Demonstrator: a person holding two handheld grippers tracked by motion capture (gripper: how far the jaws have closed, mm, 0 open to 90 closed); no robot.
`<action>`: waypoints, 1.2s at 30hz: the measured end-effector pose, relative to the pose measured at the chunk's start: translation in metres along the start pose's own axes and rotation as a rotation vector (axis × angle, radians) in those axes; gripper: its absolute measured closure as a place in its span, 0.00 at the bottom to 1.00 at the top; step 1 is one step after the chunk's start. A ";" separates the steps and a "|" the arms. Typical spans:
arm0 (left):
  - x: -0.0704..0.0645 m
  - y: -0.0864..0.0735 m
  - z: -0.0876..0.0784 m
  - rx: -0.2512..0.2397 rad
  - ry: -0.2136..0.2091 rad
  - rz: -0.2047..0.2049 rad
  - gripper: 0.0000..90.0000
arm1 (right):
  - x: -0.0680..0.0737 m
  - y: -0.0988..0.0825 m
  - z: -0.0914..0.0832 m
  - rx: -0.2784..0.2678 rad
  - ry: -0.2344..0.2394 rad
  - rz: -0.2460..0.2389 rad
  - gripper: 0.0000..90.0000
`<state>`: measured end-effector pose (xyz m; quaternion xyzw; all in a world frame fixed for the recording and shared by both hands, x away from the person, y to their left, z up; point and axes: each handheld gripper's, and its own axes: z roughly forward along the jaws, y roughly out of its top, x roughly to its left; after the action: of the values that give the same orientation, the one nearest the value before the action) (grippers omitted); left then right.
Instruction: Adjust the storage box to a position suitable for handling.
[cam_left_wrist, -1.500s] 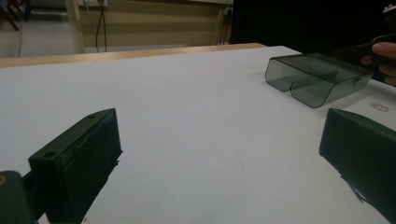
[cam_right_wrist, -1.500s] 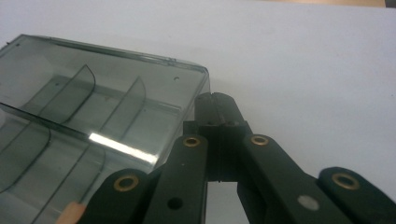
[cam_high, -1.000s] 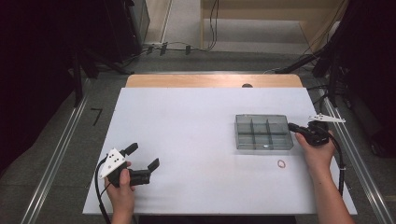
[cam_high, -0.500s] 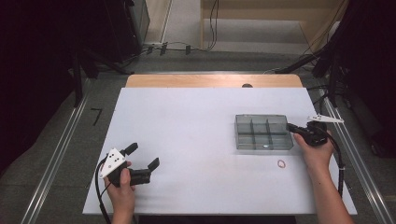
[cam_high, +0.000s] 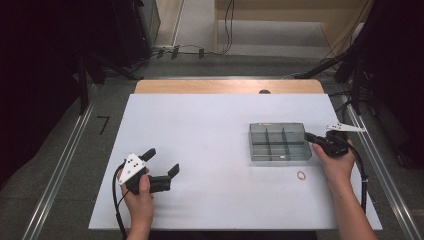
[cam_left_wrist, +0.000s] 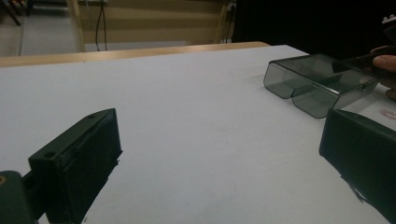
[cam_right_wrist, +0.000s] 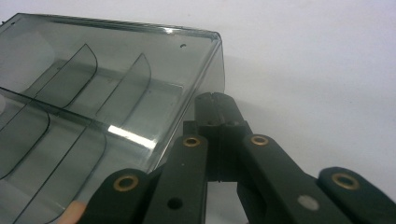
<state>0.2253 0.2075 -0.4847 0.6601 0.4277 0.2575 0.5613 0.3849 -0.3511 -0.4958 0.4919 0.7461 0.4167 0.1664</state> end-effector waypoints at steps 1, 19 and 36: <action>-0.001 0.001 0.001 0.000 -0.001 0.002 0.00 | 0.000 0.000 0.000 -0.001 0.001 -0.001 0.98; -0.004 0.018 0.038 0.027 -0.029 -0.008 0.00 | 0.012 0.001 0.002 0.000 0.032 -0.027 0.98; -0.014 0.020 0.076 0.097 -0.039 -0.055 0.18 | 0.025 0.003 0.005 -0.003 0.058 -0.055 0.98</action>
<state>0.2862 0.1564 -0.4814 0.6793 0.4469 0.2080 0.5437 0.3784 -0.3263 -0.4927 0.4585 0.7632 0.4274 0.1569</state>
